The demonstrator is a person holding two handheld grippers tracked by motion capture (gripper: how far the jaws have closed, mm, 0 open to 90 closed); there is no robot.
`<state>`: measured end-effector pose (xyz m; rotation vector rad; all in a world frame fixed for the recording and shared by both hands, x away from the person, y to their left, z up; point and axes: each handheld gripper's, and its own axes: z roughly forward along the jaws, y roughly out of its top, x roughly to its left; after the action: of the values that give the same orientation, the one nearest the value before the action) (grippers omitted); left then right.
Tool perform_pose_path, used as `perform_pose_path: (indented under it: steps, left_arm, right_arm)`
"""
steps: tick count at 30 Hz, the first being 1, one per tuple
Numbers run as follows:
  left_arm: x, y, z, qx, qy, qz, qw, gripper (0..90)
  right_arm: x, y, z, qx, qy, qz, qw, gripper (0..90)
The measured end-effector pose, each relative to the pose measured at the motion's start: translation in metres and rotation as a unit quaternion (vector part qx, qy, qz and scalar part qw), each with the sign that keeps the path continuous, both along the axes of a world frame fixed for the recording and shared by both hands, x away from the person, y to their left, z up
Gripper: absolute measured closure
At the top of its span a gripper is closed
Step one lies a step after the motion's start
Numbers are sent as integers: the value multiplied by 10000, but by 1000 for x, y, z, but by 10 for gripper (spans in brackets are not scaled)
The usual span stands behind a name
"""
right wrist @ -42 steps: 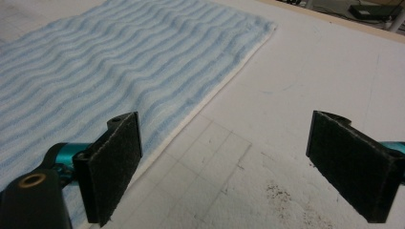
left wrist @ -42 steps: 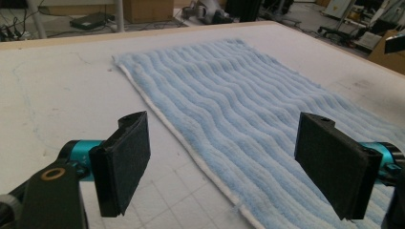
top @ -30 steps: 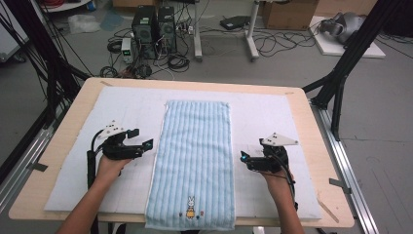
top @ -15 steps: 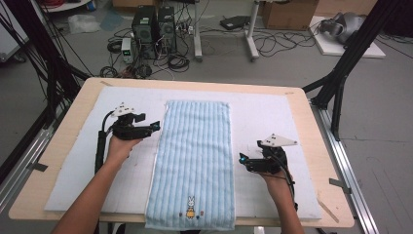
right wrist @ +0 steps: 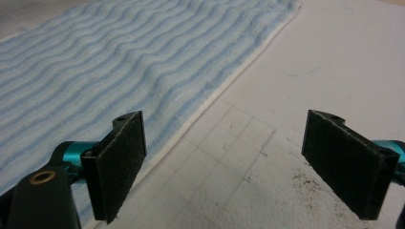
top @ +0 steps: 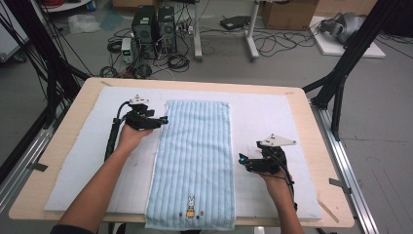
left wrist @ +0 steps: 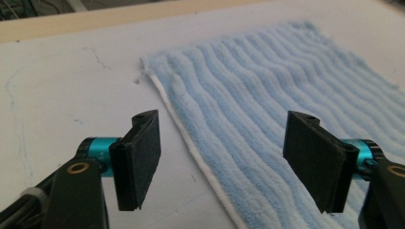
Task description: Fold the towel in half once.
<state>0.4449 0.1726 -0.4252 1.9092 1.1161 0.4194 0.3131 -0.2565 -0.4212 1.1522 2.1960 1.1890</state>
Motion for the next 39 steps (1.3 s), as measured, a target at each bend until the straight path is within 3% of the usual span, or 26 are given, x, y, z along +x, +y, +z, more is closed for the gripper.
perform_pose_path:
  steps: [5,7,9,13,16,21,23,27,30,35,39]
  left_arm:
    - [6,-8,-17,205,202,108,9995,406]
    - [7,-12,-22,314,249,30,9992,441]
    - [6,-16,-22,475,144,22,9988,475]
    - [5,-19,-23,598,-2,-60,9982,536]
    - [4,-22,-23,656,-92,-263,9975,665]
    - [6,-19,-26,226,111,-160,9996,837]
    - [8,-17,-26,92,169,-116,9997,854]
    - [7,-18,-26,84,170,-96,9998,856]
    - [7,-17,-26,82,189,-92,9997,857]
    - [8,-16,-27,25,209,-83,9997,859]
    - [8,-15,-27,-70,257,-67,9996,858]
  right_arm:
    - [0,1,-1,-11,10,15,10000,143]
    - [0,1,-1,-23,13,18,10000,143]
    - [1,1,-1,-25,24,2,10000,143]
    - [1,1,-2,-38,45,1,10000,143]
    - [1,3,-2,-158,16,5,9999,147]
    - [3,8,-2,-206,22,-17,9998,157]
    - [5,8,-1,-297,-146,-206,9992,191]
    - [18,7,2,-20,-166,-361,9992,203]
    - [33,10,1,19,-64,-400,9992,216]
    - [64,20,2,-59,70,-441,9990,262]
    - [89,39,1,-318,282,-363,9984,436]
